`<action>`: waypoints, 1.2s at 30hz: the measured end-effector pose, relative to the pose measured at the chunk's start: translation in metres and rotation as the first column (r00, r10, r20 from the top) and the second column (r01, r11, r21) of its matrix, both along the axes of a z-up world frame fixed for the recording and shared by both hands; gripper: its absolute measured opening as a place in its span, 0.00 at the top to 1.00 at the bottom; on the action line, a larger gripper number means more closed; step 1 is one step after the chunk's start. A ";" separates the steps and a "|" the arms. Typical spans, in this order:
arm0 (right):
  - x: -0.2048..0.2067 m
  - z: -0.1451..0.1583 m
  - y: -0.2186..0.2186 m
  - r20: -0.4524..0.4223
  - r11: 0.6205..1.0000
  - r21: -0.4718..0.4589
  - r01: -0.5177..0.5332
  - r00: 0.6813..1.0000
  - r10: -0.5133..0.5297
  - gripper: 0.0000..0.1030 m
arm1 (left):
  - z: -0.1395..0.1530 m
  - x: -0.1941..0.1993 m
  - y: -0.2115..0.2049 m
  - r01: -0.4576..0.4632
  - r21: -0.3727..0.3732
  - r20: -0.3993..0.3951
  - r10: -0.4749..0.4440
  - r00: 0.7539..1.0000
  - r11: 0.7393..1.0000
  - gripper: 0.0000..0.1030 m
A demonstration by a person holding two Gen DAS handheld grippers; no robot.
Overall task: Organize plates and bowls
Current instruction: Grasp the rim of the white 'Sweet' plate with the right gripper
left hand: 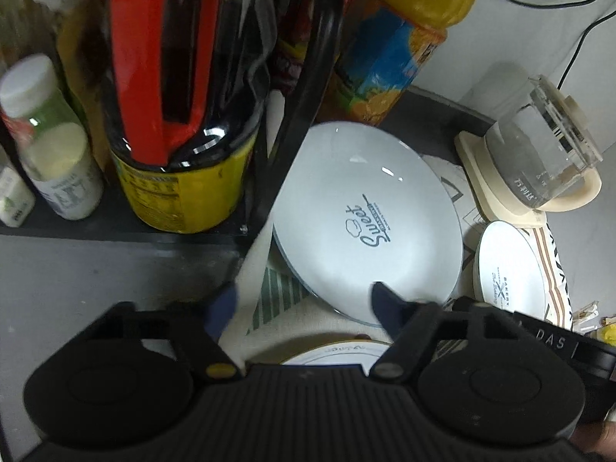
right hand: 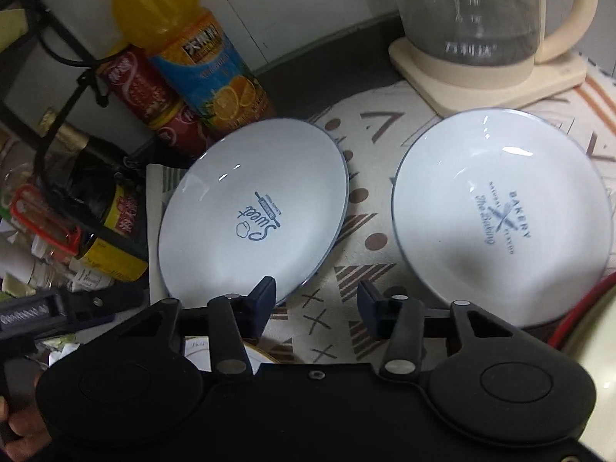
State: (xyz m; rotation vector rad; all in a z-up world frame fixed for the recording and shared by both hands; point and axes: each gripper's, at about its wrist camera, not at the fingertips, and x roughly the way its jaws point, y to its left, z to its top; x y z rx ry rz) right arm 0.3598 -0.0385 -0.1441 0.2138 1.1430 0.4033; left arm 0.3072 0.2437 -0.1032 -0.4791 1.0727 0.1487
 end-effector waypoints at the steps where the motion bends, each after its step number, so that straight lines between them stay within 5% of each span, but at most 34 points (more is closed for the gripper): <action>1: 0.002 -0.002 0.001 -0.006 1.000 0.006 0.005 1.000 -0.005 0.56 | -0.003 0.001 0.001 -0.003 -0.008 0.001 0.003 1.000 1.000 0.39; 6: 0.009 -0.008 0.010 -0.017 1.000 0.027 -0.001 1.000 0.001 0.59 | -0.020 0.008 0.002 -0.013 -0.035 0.003 0.013 1.000 0.999 0.51; 9: 0.015 -0.020 0.014 -0.044 1.000 0.030 0.011 0.999 -0.010 0.69 | -0.031 0.011 0.005 -0.029 -0.061 -0.016 0.028 0.999 0.998 0.61; 25: 0.035 -0.051 0.021 -0.088 0.994 0.073 0.084 0.993 -0.078 0.78 | -0.060 0.016 0.012 -0.066 -0.135 0.020 0.069 0.997 0.989 0.74; 30: 0.037 -0.054 0.015 -0.117 0.986 0.097 0.134 0.986 -0.122 0.85 | -0.061 0.014 0.010 -0.077 -0.167 0.042 0.085 0.996 0.983 0.87; 36: 0.034 -0.047 0.018 -0.088 0.992 0.070 0.100 0.992 -0.094 0.86 | -0.049 0.013 0.006 -0.082 -0.151 0.047 0.090 0.995 0.985 0.87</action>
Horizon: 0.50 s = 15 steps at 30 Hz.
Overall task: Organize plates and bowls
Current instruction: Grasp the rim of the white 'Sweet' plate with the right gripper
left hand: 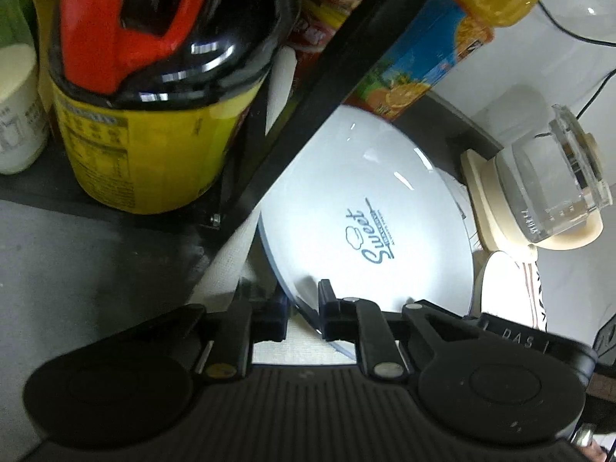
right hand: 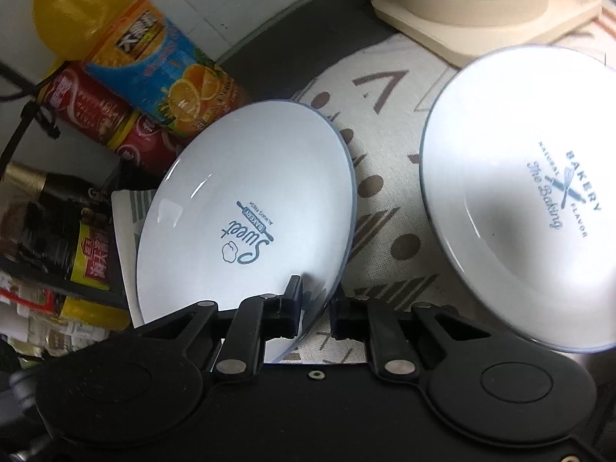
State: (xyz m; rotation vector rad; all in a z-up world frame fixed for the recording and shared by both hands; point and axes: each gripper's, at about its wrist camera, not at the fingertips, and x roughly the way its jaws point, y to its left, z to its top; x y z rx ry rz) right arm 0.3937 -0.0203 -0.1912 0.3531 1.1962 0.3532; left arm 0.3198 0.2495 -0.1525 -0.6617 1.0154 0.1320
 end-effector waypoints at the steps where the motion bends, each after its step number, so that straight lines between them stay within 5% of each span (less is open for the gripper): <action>1: -0.003 0.004 0.002 0.017 1.000 -0.009 -0.011 1.000 0.012 0.87 | 0.003 -0.001 0.000 -0.005 -0.002 0.003 0.005 1.000 1.000 0.87; 15: -0.037 0.038 -0.009 0.088 0.996 -0.005 -0.093 0.992 0.093 0.85 | 0.043 -0.041 -0.025 -0.037 0.089 0.053 0.032 0.998 0.995 0.86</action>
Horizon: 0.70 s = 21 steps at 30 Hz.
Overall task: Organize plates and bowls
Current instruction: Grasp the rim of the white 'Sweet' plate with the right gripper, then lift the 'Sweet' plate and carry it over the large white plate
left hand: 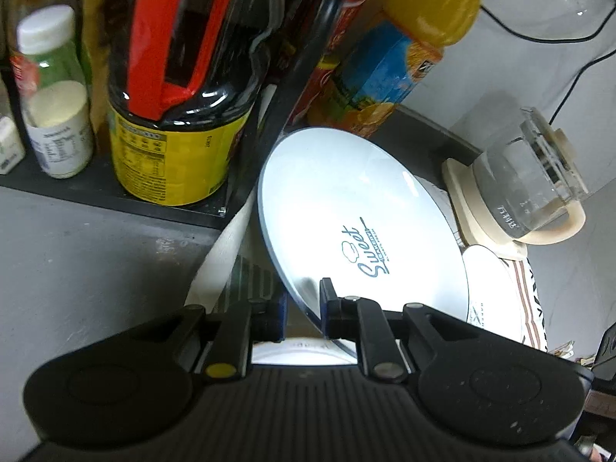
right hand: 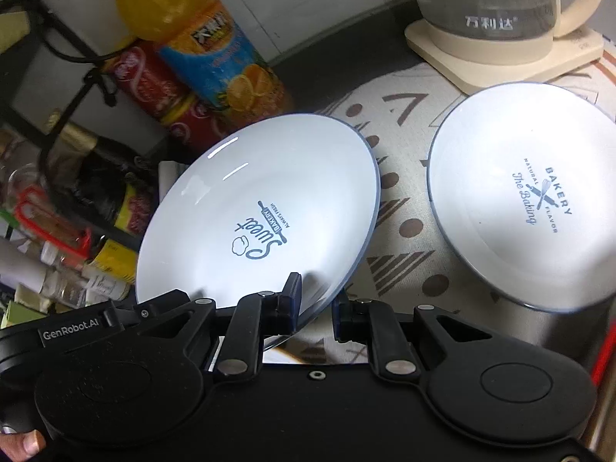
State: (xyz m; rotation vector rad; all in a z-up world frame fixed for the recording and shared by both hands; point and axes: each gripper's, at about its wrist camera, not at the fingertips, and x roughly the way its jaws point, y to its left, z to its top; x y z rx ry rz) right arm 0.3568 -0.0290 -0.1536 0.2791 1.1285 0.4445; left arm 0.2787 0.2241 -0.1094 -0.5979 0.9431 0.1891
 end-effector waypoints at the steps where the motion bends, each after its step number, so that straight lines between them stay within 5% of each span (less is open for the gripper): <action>1: -0.003 0.003 -0.001 0.004 1.000 0.004 -0.005 1.000 0.005 0.85 | 0.002 -0.003 -0.002 -0.004 0.002 0.002 0.004 1.000 1.000 0.86; 7: -0.022 0.015 -0.011 0.082 0.999 0.016 -0.028 0.996 0.027 0.85 | 0.012 -0.023 -0.018 -0.023 0.011 0.005 0.023 1.000 1.000 0.86; 21: -0.074 0.022 -0.038 0.096 0.995 0.019 -0.095 0.991 0.092 0.85 | 0.023 -0.088 -0.048 -0.069 0.027 -0.012 0.069 0.998 0.997 0.86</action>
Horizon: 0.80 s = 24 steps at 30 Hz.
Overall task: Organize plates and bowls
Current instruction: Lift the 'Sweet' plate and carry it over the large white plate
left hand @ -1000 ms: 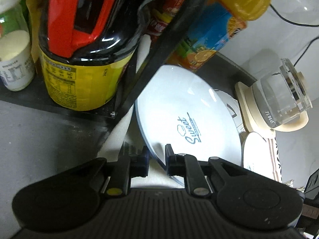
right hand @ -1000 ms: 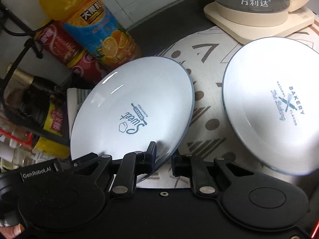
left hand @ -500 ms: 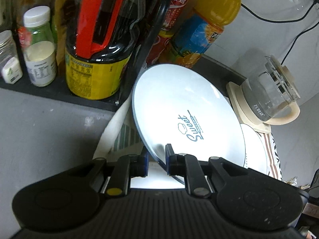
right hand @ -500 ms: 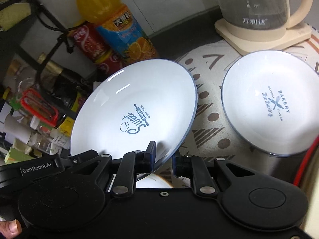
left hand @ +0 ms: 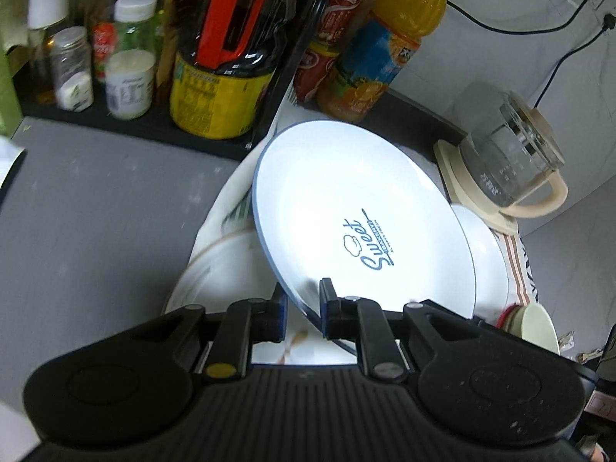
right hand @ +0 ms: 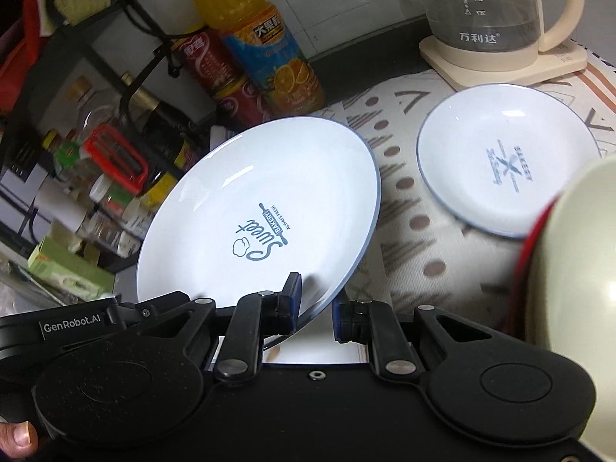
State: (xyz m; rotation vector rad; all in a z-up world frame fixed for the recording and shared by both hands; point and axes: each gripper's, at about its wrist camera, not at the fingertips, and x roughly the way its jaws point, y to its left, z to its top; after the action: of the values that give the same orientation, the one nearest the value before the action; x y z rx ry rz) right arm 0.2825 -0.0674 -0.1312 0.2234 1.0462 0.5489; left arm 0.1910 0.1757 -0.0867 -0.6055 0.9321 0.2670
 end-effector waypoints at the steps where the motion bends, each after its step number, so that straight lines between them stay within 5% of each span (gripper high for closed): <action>1: -0.004 0.001 -0.002 0.002 1.000 -0.001 -0.006 1.000 0.006 0.85 | 0.001 -0.005 -0.003 -0.003 0.002 -0.004 0.003 1.000 1.000 0.86; 24: -0.067 -0.004 -0.020 -0.015 0.996 -0.040 -0.075 0.997 0.074 0.85 | -0.009 -0.074 -0.023 -0.052 -0.039 -0.072 0.049 0.996 0.998 0.85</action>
State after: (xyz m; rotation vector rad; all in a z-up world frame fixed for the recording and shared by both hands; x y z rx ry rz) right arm 0.2153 -0.0871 -0.1349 0.1530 1.0811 0.5934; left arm 0.1174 0.1532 -0.0957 -0.6610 0.9937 0.3168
